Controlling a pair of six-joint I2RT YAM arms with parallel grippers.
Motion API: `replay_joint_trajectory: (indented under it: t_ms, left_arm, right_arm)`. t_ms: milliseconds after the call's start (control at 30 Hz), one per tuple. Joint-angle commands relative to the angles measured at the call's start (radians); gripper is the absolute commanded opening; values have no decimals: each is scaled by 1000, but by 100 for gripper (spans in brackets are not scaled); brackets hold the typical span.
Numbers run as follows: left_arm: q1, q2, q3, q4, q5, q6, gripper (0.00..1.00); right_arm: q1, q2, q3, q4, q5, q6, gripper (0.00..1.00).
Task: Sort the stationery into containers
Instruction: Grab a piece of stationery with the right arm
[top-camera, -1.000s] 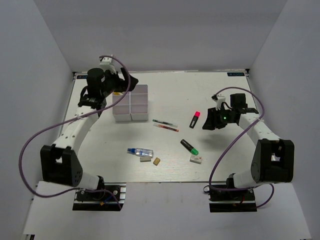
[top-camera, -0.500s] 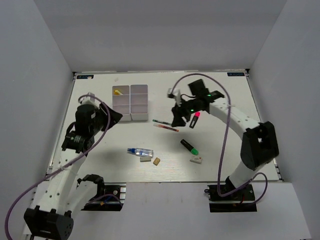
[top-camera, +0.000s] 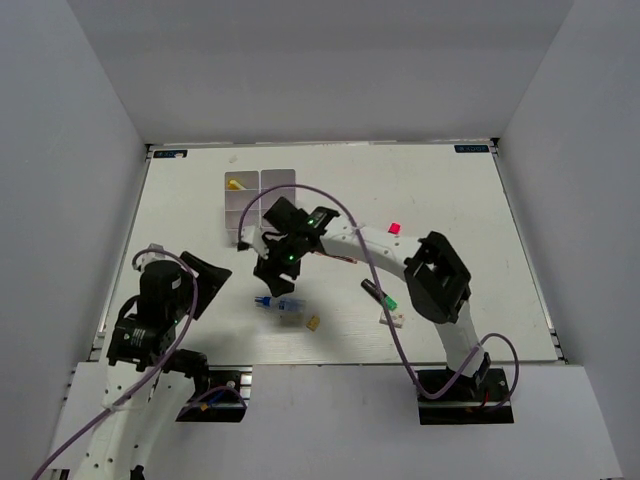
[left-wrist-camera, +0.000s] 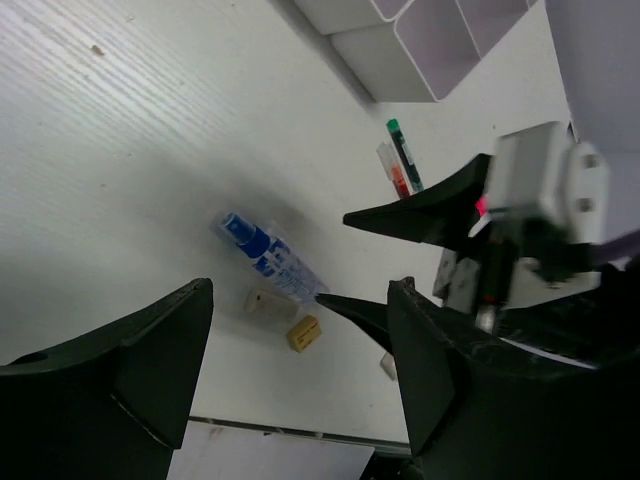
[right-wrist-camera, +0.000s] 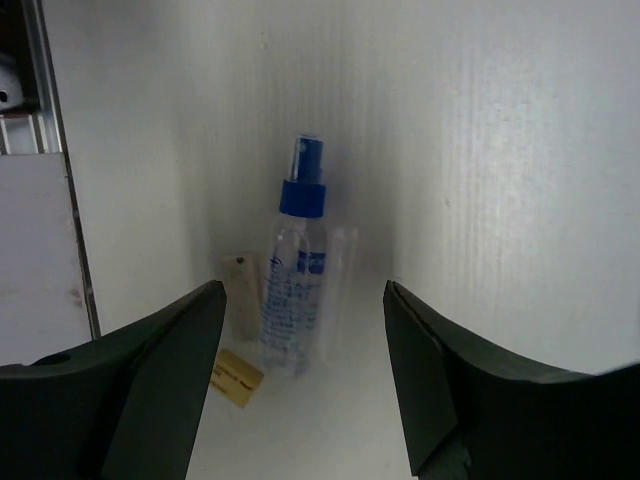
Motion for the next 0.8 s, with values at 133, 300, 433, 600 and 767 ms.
replay_joint_trajectory:
  t_ms: [133, 300, 433, 600, 767]
  left_arm:
    - [-2, -91, 65, -191, -71, -41, 80]
    - [-11, -127, 65, -226, -80, -50, 80]
    - [-11, -127, 74, -237, -80, -50, 80]
    - [-11, -127, 74, -237, -80, -41, 80]
    - [-11, -127, 56, -208, -68, -32, 79]
  right_arm:
    - [97, 103, 51, 12, 233, 55, 71]
    - [123, 140, 48, 29, 299, 52, 71]
    - [142, 175, 48, 43, 357, 49, 66]
    - [148, 188, 39, 49, 368, 41, 36]
    - [128, 119, 84, 8, 304, 14, 5]
